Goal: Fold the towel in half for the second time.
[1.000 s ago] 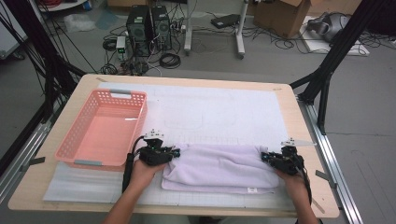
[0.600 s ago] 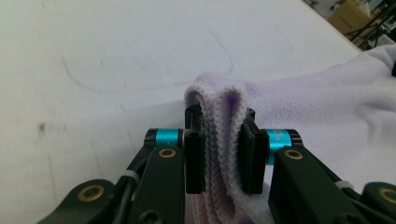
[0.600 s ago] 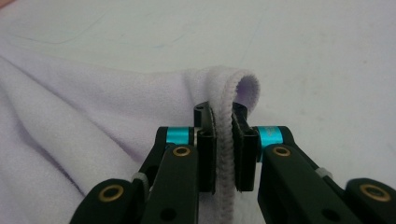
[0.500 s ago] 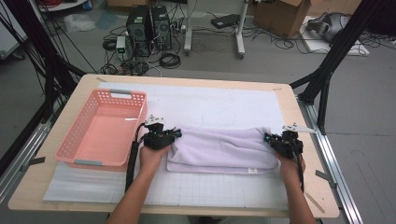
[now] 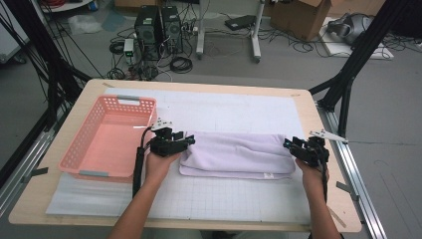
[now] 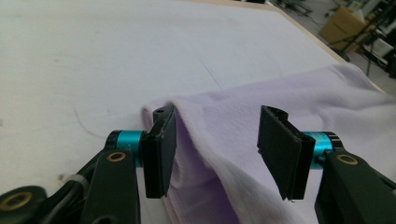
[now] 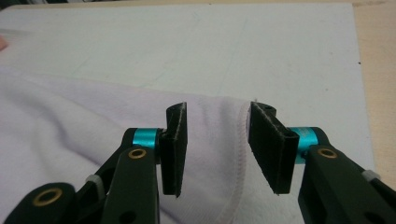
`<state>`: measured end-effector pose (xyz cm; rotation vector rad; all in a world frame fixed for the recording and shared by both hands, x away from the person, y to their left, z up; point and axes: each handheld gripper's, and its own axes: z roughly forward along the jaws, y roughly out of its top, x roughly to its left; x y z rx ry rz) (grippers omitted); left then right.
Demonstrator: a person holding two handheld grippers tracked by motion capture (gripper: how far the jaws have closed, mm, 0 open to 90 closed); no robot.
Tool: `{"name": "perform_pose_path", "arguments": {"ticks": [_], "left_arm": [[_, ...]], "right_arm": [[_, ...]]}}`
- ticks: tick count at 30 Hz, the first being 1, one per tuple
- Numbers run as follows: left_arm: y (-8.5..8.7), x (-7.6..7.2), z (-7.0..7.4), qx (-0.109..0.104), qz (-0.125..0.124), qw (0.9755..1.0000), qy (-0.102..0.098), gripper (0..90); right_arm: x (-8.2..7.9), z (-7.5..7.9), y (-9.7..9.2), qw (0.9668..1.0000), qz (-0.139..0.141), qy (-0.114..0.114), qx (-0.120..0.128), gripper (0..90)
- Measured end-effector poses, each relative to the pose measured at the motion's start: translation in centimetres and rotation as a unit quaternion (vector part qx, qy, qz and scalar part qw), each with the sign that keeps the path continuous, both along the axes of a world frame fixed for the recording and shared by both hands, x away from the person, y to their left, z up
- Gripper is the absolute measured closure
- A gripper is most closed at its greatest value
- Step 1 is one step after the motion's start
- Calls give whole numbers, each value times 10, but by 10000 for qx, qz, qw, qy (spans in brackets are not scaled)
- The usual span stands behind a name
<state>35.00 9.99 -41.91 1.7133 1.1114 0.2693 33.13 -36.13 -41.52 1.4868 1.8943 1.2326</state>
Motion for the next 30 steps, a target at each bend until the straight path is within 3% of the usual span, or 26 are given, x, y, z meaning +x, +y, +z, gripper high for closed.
{"name": "perform_pose_path", "arguments": {"ticks": [2,4,6,10,12,15,18,19,21,24,26,28,30], "left_arm": [[1,-5,0,139,-145,9998,94,485],[3,-12,-2,140,-202,9997,34,519],[5,-17,-5,267,-263,9993,56,554],[9,-24,-12,208,-337,9992,94,576],[7,-26,-17,293,-434,9985,170,588],[0,-27,-25,422,-560,9971,288,564],[-9,-30,-28,466,-678,9963,256,555],[-12,-31,-29,506,-726,9958,223,570],[-14,-34,-29,540,-798,9953,110,685],[-9,-39,-26,339,-708,9969,-6,807],[-1,-41,-25,178,-655,9977,-35,835],[8,-44,-24,49,-555,9984,-79,862],[18,-46,-24,-110,-455,9989,-102,868]], "right_arm": [[-8,1,-1,9999,147,-1,-32,568],[-17,1,-4,9996,242,-47,-104,568],[-25,0,-7,9996,290,-57,-24,568],[-39,-4,-15,9993,377,-51,29,568],[-44,-6,-16,9991,421,-17,25,569],[-48,-10,-17,9989,466,67,9,575],[-47,-12,-16,9989,460,106,10,576],[-46,-14,-16,9988,466,117,7,575],[-45,-16,-14,9984,504,231,45,573],[-44,-21,-9,9975,584,388,-49,582],[-43,-21,-9,9971,589,477,-53,672],[-44,-21,-11,9966,653,498,31,830],[-46,-19,-13,9964,691,468,141,854]]}}
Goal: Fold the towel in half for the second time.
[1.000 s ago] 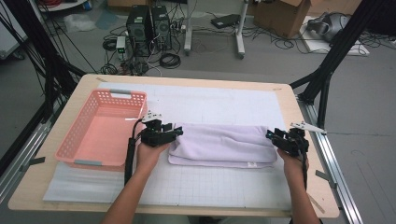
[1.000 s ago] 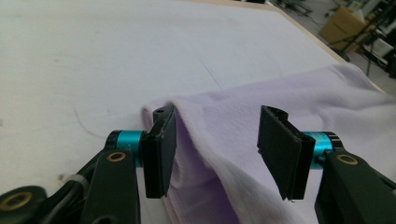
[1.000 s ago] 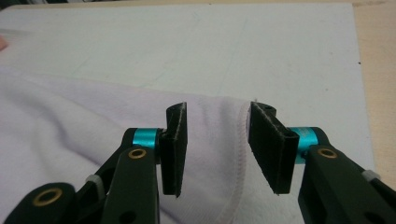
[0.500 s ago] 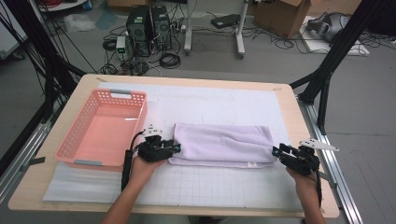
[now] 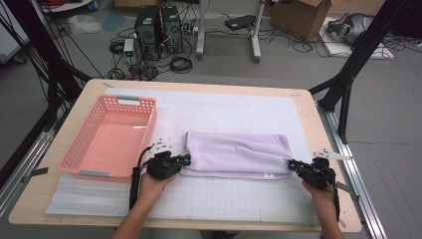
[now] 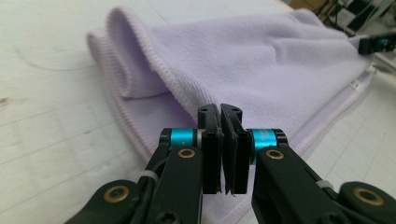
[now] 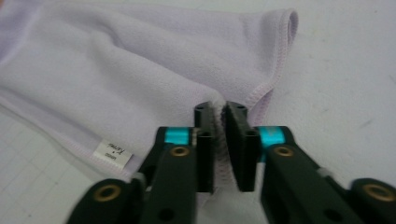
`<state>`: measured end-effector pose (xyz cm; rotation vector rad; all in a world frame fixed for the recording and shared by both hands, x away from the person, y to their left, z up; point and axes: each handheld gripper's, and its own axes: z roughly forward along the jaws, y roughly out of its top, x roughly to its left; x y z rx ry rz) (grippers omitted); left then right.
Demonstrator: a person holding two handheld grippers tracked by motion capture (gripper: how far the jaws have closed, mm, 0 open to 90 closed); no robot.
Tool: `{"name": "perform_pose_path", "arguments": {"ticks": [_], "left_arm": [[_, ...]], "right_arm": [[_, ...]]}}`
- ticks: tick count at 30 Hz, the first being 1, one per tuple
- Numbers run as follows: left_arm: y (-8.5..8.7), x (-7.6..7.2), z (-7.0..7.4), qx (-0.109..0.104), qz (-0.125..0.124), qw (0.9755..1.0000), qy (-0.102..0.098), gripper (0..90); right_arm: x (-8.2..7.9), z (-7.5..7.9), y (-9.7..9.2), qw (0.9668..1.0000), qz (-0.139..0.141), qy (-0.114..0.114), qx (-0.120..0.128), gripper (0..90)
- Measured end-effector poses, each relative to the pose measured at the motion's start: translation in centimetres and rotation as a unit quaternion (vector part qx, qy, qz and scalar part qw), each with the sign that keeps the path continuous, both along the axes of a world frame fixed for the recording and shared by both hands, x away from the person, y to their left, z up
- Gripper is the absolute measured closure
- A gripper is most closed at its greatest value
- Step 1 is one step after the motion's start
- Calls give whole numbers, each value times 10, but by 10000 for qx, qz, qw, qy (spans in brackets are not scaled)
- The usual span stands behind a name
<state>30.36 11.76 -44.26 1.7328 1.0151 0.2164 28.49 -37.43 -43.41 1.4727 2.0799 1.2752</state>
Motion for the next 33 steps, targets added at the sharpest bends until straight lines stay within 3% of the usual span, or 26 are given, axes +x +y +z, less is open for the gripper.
{"name": "perform_pose_path", "arguments": {"ticks": [4,7,10,14,15,17,18,20,24,29,33], "left_arm": [[12,-6,1,-219,81,9997,0,875],[14,-13,4,-210,49,9998,-48,877],[15,-21,7,-78,-25,9999,-78,878],[19,-33,4,135,-52,9999,6,897],[20,-35,2,184,-70,9998,65,897],[21,-37,0,295,-128,9994,162,870],[20,-36,1,328,-120,9993,166,782],[17,-32,5,162,-117,9996,188,650],[10,-20,15,-31,-104,9999,88,533],[4,4,27,-78,-66,9999,60,508],[1,27,40,-95,116,9999,27,493]], "right_arm": [[-6,3,-3,9998,112,-27,181,854],[-12,5,-5,9997,183,-28,177,854],[-21,7,-8,9995,271,-54,126,854],[-32,6,-10,9990,433,92,83,852],[-34,6,-9,9991,417,113,-43,843],[-36,7,-11,9990,377,191,-113,716],[-37,9,-12,9996,238,142,-107,677],[-38,13,-15,9999,115,-69,49,656],[-37,20,-14,9991,-44,-397,109,640],[-30,21,-9,9989,-55,-465,64,634],[-26,19,-5,9989,-13,-459,14,630]]}}
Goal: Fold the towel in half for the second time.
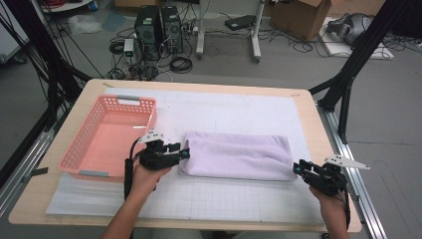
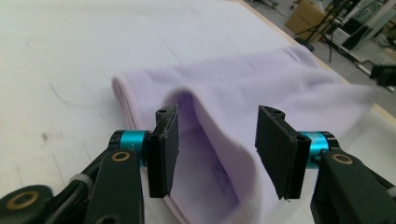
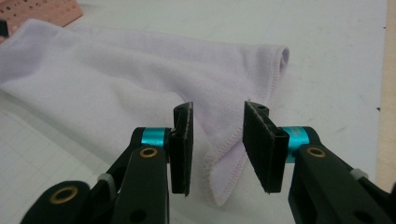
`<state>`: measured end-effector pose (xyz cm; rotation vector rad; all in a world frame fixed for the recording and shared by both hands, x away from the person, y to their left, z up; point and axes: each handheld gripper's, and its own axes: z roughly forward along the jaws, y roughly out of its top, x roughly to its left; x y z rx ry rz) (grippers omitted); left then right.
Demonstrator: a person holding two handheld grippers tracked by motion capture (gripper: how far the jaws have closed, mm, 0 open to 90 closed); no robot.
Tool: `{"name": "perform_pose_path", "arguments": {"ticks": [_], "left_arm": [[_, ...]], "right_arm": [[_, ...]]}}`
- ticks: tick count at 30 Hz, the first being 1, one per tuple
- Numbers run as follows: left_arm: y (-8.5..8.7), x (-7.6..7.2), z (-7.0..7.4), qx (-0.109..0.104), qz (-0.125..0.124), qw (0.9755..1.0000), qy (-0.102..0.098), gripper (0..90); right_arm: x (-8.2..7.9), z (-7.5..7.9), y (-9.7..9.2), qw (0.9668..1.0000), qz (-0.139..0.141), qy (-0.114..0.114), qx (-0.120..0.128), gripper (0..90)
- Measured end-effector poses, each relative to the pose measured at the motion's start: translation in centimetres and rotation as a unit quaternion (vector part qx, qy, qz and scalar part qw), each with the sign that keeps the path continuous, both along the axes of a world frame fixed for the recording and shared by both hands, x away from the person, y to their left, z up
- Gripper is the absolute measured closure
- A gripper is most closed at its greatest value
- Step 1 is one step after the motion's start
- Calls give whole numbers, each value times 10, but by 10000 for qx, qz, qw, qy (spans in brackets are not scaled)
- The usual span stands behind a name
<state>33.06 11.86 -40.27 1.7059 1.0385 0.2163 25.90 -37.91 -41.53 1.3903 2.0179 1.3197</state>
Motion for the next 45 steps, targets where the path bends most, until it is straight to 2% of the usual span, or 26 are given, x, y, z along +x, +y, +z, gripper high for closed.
{"name": "perform_pose_path", "arguments": {"ticks": [4,7,9,12,14,17,20,22,28,31,36,37,38,39,40,42,45], "left_arm": [[-4,22,5,112,96,9999,-33,514],[-11,33,-2,195,-10,9996,198,523],[-18,35,-8,263,-159,9989,351,510],[-27,32,-14,411,-318,9978,412,501],[-30,30,-18,571,-339,9970,406,573],[-31,24,-25,918,-347,9944,397,733],[-29,19,-30,1083,-340,9929,369,835],[-26,15,-31,999,-281,9942,267,847],[-20,2,-30,925,-353,9949,197,856],[-17,-7,-30,856,-430,9951,235,857],[-7,-22,-38,747,-611,9943,451,845],[-6,-22,-38,700,-622,9944,490,814],[-5,-21,-36,654,-575,9949,512,706],[-5,-19,-34,594,-515,9956,519,594],[-4,-17,-31,518,-424,9968,431,529],[-3,-12,-23,438,-366,9979,317,515],[-5,-2,-11,432,-235,9987,143,486]], "right_arm": [[0,1,1,10000,24,-9,-12,630],[2,1,1,10000,4,-25,-24,627],[4,0,1,10000,-2,-8,-28,608],[11,-4,6,10000,-24,93,-19,531],[17,-9,13,9997,48,204,-98,534],[26,-18,24,9981,171,395,-452,654],[28,-21,28,9964,316,545,-563,838],[26,-19,28,9962,368,512,-601,853],[13,-13,20,9961,609,446,-452,857],[6,-13,16,9953,694,498,-455,857],[0,-14,15,9924,899,701,-463,844],[0,-14,15,9922,924,694,-460,806],[0,-13,15,9928,900,670,-424,737],[1,-11,15,9941,828,591,-379,710],[2,-8,13,9953,773,515,-290,689],[6,-1,11,9975,637,256,-146,637],[13,8,9,9990,451,-34,-49,615]]}}
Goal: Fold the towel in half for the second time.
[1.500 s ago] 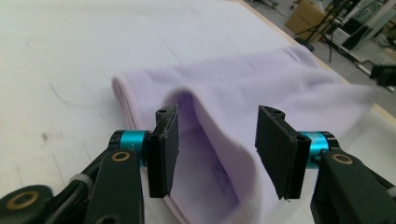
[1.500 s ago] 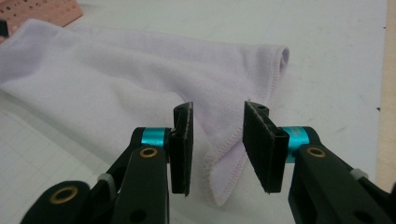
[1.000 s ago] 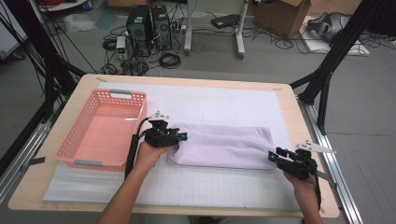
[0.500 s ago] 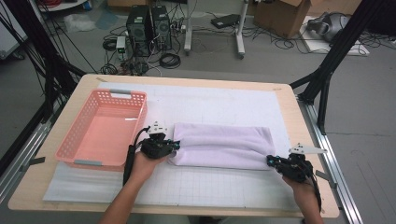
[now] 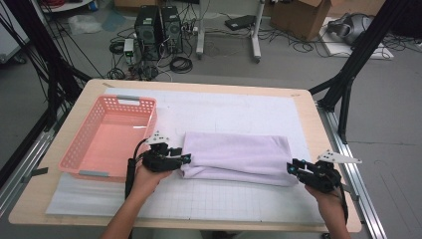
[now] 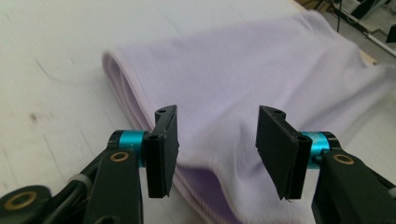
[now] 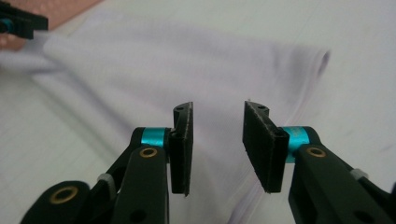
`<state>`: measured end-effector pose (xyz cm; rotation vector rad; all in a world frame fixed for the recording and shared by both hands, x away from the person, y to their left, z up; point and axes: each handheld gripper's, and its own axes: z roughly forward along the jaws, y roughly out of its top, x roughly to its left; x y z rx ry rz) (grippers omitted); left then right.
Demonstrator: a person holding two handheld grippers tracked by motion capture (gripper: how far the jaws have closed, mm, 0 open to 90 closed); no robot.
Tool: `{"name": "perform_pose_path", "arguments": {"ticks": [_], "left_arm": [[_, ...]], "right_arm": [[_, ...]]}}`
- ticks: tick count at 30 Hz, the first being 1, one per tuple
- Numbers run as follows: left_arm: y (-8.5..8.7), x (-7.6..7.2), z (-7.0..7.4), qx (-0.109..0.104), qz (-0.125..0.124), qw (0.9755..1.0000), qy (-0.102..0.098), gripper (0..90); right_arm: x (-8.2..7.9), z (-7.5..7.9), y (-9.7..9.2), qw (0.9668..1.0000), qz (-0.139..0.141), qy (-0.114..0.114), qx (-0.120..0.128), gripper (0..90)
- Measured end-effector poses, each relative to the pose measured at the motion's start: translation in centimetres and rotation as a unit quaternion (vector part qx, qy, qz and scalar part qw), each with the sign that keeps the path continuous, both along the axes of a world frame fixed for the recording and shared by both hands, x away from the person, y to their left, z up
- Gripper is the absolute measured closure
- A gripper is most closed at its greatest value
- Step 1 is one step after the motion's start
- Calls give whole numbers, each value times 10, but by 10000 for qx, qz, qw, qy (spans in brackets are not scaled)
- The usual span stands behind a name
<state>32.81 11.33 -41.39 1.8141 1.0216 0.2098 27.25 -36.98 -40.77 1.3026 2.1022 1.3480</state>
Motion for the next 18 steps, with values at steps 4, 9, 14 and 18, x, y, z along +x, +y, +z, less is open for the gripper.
{"name": "perform_pose_path", "arguments": {"ticks": [4,9,14,18], "left_arm": [[-6,20,0,245,195,9995,52,484],[-15,38,-12,506,281,9982,158,475],[-22,45,-23,699,199,9968,322,466],[-30,43,-27,1005,-78,9947,197,633]], "right_arm": [[21,2,5,9997,-155,-26,-188,594],[48,-7,24,9982,-19,165,-569,566],[67,-19,38,9953,240,377,-858,547],[74,-28,51,9911,495,549,-1107,624]]}}
